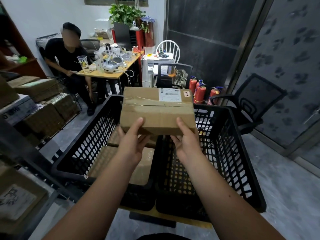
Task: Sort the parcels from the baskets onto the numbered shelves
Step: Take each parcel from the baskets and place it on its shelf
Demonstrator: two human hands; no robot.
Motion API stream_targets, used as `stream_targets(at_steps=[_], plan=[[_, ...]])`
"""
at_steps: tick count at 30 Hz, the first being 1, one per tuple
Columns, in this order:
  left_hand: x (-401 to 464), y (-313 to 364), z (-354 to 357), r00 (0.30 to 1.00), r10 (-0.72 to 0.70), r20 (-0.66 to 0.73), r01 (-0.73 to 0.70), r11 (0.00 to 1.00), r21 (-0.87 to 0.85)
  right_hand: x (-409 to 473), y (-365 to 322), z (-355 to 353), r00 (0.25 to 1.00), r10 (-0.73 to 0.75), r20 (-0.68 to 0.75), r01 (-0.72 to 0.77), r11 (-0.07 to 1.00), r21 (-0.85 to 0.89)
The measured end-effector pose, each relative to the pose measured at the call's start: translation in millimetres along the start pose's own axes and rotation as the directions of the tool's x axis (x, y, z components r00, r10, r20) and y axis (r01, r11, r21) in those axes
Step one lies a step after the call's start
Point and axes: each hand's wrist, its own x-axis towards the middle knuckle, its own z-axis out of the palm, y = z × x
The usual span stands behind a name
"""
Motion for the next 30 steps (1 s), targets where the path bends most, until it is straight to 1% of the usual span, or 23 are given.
stream_targets(at_steps=[2, 3, 5, 7, 9, 11, 13, 15, 17, 19, 20, 22, 26, 28, 30], plan=[[-11.3, -14.1, 5.6, 1.000, -0.013, 0.018, 0.013, 1.000, 0.001, -0.9, 2.2, 5.5, 0.998, 0.026, -0.050, -0.016, 0.984, 0.178], [-14.7, -21.4, 6.6, 1.000, -0.022, 0.007, 0.022, 1.000, -0.016, -0.5, 4.8, 7.5, 0.996, 0.059, -0.063, -0.043, 0.971, 0.234], [-23.4, -36.5, 8.2, 0.999, -0.046, 0.013, 0.046, 0.998, -0.036, -2.4, 11.0, 12.1, 0.993, 0.117, -0.032, -0.106, 0.965, 0.240], [-27.5, -45.7, 7.1, 0.997, -0.067, 0.021, 0.068, 0.997, -0.039, -4.2, 18.7, 15.6, 0.990, 0.137, 0.037, -0.142, 0.979, 0.147], [-23.7, -43.4, 2.8, 0.997, -0.076, 0.032, 0.076, 0.997, -0.001, -3.4, 21.7, 17.1, 0.984, 0.155, 0.083, -0.160, 0.985, 0.063], [-18.0, -31.6, -2.0, 0.998, -0.063, 0.028, 0.062, 0.997, 0.043, 0.7, 18.6, 13.7, 0.988, 0.129, 0.090, -0.130, 0.991, 0.006], [-10.2, -13.6, -7.3, 0.999, -0.037, -0.020, 0.039, 0.997, 0.072, 5.6, 11.7, 5.7, 0.990, 0.100, 0.095, -0.092, 0.992, -0.084], [-1.6, 3.8, -16.2, 0.998, -0.005, -0.059, 0.012, 0.994, 0.109, 8.6, 5.7, -2.4, 0.987, 0.108, 0.123, -0.083, 0.978, -0.193], [-0.5, 16.8, -23.0, 1.000, -0.004, -0.014, 0.006, 0.986, 0.168, 10.6, 0.9, -7.4, 0.980, 0.133, 0.146, -0.096, 0.966, -0.239], [-3.4, 20.2, -27.3, 0.995, -0.049, 0.092, 0.026, 0.970, 0.240, 12.4, -2.2, -6.8, 0.971, 0.163, 0.173, -0.112, 0.956, -0.271], [-5.4, 17.8, -29.6, 0.988, -0.074, 0.134, 0.035, 0.961, 0.274, 12.7, -3.5, -4.8, 0.966, 0.175, 0.189, -0.111, 0.945, -0.308], [-7.0, 10.1, -32.9, 0.981, -0.091, 0.170, 0.034, 0.949, 0.315, 12.5, -6.9, -0.5, 0.955, 0.181, 0.236, -0.075, 0.914, -0.399], [-2.3, 0.8, -34.0, 0.990, -0.035, 0.137, 0.005, 0.977, 0.213, 5.6, -11.0, 5.8, 0.950, 0.167, 0.264, 0.026, 0.801, -0.598], [2.3, 1.3, -36.4, 0.994, -0.023, 0.112, 0.003, 0.985, 0.174, 1.0, -7.5, 6.3, 0.938, 0.156, 0.308, 0.082, 0.767, -0.636], [4.1, 4.0, -38.7, 0.995, -0.012, 0.095, -0.004, 0.986, 0.167, -2.2, -3.1, 7.2, 0.922, 0.145, 0.359, 0.130, 0.758, -0.639]])
